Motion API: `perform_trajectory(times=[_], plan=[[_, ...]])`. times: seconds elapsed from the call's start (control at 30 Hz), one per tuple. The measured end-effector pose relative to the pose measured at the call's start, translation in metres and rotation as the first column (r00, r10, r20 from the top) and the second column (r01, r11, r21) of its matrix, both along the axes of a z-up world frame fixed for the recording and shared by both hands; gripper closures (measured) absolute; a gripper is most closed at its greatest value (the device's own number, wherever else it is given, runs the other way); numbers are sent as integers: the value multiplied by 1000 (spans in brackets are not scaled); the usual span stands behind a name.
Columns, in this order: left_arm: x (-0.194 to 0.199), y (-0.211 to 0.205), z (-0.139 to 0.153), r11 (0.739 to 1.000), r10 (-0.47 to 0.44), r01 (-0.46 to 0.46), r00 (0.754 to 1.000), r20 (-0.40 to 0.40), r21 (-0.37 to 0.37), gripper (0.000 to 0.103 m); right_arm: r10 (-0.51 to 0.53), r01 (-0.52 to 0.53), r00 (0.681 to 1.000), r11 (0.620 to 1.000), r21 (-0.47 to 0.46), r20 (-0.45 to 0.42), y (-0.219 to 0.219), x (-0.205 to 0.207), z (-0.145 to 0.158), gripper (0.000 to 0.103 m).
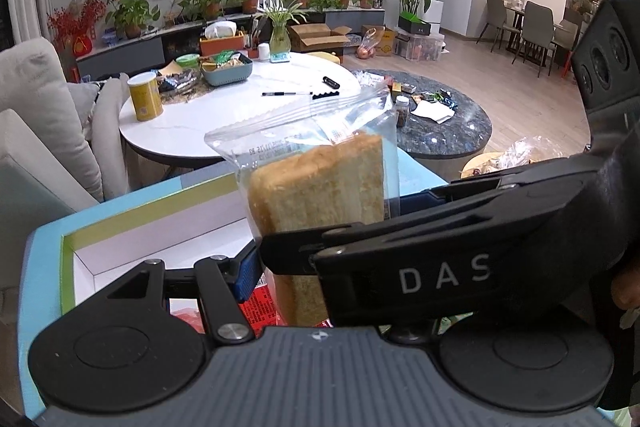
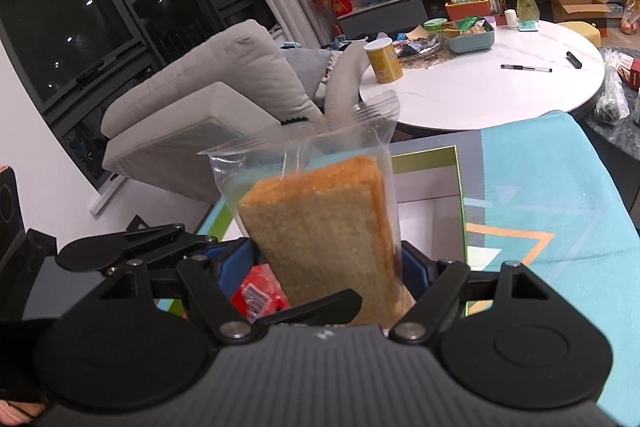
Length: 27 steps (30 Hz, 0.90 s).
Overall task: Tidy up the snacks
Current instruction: 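Carry the bagged bread over the box, lower it inside, open the right gripper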
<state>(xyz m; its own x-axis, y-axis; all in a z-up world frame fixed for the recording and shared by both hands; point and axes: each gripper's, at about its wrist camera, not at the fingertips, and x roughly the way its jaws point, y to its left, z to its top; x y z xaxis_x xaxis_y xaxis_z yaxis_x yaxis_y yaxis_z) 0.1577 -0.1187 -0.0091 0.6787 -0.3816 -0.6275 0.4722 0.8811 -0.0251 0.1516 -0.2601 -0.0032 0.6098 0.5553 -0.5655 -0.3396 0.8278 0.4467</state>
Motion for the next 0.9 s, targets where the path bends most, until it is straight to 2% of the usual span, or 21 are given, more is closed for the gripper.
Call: perform_trajectory(times=[0.53, 0.67, 0.9], plan=[[28, -2, -22, 1000, 25, -26, 996, -81, -6, 45, -15, 14, 999, 999, -46, -28, 1, 24, -17, 28], [33, 6, -24, 998, 62, -65, 993, -97, -21, 37, -33, 31, 999, 998, -53, -41, 0, 27, -23, 28], [35, 22, -20, 991, 119, -125, 988, -102, -51, 37, -69, 69, 997, 997, -31, -15, -15, 22, -17, 28]])
